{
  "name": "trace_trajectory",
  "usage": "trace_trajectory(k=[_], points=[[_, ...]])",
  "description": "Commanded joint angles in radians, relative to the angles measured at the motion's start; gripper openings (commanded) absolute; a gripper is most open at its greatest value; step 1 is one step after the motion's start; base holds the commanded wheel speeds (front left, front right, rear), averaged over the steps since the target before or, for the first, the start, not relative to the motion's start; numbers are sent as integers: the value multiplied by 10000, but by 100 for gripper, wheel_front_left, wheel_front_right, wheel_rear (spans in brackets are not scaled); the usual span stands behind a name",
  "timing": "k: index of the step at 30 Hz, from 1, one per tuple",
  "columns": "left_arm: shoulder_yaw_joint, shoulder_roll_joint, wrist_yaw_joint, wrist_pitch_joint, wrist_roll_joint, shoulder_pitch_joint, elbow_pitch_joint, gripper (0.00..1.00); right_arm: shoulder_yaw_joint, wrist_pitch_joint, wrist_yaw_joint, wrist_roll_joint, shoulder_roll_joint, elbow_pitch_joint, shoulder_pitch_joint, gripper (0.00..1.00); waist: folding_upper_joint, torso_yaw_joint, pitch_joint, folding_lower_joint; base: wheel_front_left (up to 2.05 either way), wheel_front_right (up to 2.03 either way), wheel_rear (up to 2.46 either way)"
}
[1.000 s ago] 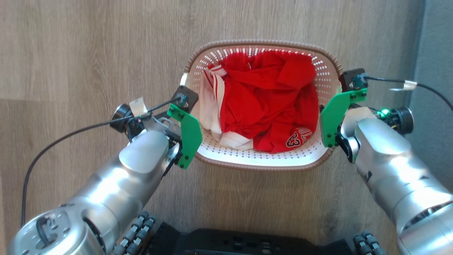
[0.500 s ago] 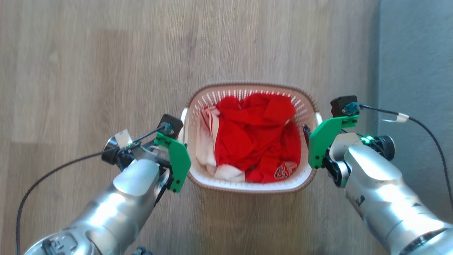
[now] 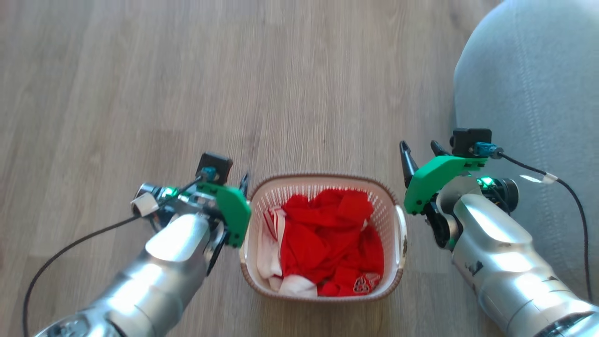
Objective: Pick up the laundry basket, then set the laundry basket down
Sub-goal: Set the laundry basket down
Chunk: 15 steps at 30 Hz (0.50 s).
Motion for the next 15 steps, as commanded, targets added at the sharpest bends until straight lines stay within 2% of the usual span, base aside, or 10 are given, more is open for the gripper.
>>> trace_trajectory(k=[1, 6, 9, 12, 15], points=[[475, 332, 298, -118, 164, -401, -588, 100, -25, -172, 67, -35, 207, -394, 189, 100, -1, -2, -599, 1, 0, 0, 0], [1932, 1117, 1223, -124, 1398, -30, -3064, 100, -1324, -209, 67, -862, 85, -2020, 497, 100, -1, 18, -1152, 1, 0, 0, 0], [3377, 1571, 1959, -125, 2608, 527, -5191, 100, -2266, -211, 67, -1680, 91, -3390, 1035, 100, -1, 42, -1359, 1, 0, 0, 0], [4631, 1825, 2210, -126, 3809, 1378, -7022, 100, -3012, -212, 67, -2525, 128, -4919, 1657, 100, -1, 74, -1514, 1, 0, 0, 0], [5684, 1815, 2160, -126, 4680, 2236, -8358, 100, -3545, -212, 67, -3114, 170, -6324, 2328, 100, -1, 108, -1656, 1, 0, 0, 0]])
